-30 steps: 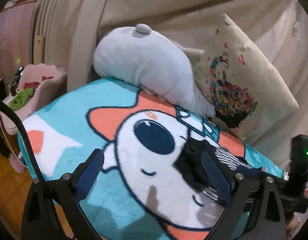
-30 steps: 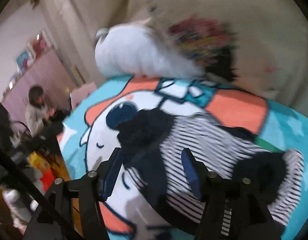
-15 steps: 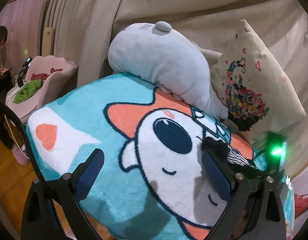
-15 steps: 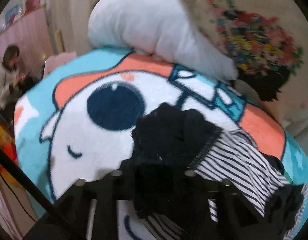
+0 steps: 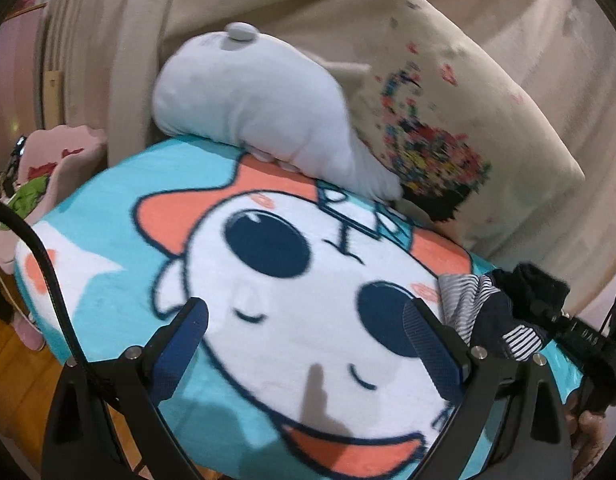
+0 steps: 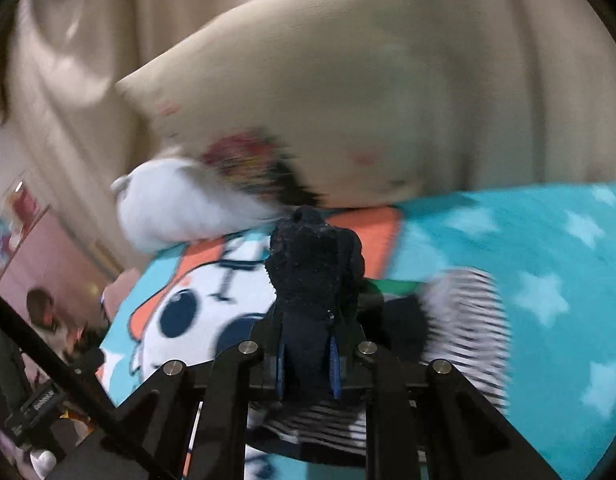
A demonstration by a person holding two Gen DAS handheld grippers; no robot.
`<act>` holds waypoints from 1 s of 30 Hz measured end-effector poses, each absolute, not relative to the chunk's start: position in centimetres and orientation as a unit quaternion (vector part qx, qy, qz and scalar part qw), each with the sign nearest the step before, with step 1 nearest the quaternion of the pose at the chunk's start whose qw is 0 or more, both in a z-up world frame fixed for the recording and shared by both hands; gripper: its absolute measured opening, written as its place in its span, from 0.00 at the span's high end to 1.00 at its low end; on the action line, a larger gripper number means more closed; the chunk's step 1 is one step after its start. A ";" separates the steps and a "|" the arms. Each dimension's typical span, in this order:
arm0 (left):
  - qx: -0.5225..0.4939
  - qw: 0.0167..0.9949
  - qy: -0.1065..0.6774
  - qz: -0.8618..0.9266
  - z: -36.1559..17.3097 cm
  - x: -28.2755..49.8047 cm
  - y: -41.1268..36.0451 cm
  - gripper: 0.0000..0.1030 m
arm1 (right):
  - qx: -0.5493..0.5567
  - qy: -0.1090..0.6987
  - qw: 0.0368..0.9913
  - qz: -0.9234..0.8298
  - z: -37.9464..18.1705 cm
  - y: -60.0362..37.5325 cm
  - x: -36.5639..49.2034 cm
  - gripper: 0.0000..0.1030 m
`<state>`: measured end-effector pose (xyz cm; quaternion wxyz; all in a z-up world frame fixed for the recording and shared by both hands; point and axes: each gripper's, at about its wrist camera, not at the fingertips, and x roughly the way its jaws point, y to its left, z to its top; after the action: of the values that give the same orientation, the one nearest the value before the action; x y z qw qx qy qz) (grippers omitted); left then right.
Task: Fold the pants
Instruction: 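Carry the lifted pants with the right gripper, folding them over onto themselves, then lower the folded pants onto the blanket and open the right gripper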
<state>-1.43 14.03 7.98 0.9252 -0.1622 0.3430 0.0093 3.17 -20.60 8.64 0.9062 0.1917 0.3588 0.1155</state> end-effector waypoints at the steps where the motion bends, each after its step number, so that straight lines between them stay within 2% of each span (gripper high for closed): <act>1: -0.159 0.925 0.345 0.005 8.0 -1.4 13.5 0.05 | 0.199 0.364 0.903 0.107 8.0 -21.7 2.7 0.84; 3: -0.152 0.924 0.350 -0.004 8.1 -1.2 12.3 0.05 | 0.208 0.373 0.899 0.098 6.8 -23.0 2.2 0.83; 7: -0.133 0.926 0.353 -0.017 8.5 -1.2 10.2 0.05 | 0.211 0.361 0.906 0.066 6.9 -24.8 0.9 0.67; 15: -0.109 0.925 0.362 -0.029 8.6 -1.2 7.7 0.05 | 0.189 0.292 0.937 0.040 10.7 -24.7 -0.2 0.67; 17: -0.103 0.926 0.362 -0.030 8.7 -1.3 7.4 0.05 | 0.183 0.282 0.942 -0.008 11.1 -25.2 -0.6 0.63; 20: -0.102 0.926 0.362 -0.028 8.7 -1.1 7.3 0.05 | 0.200 0.274 0.941 0.010 11.1 -26.1 -0.7 0.62; 26: -0.097 0.919 0.379 -0.043 7.9 -0.7 6.0 0.05 | 0.235 0.322 0.891 0.216 10.3 -23.7 3.0 0.62; 30: -0.090 0.921 0.375 -0.047 8.3 -1.1 5.8 0.05 | 0.248 0.359 0.878 0.198 7.7 -24.1 6.4 0.62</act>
<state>-1.15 5.83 8.28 0.9214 -0.0905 0.3751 -0.0468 6.41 -24.11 7.66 0.8779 0.2479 0.3585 0.1982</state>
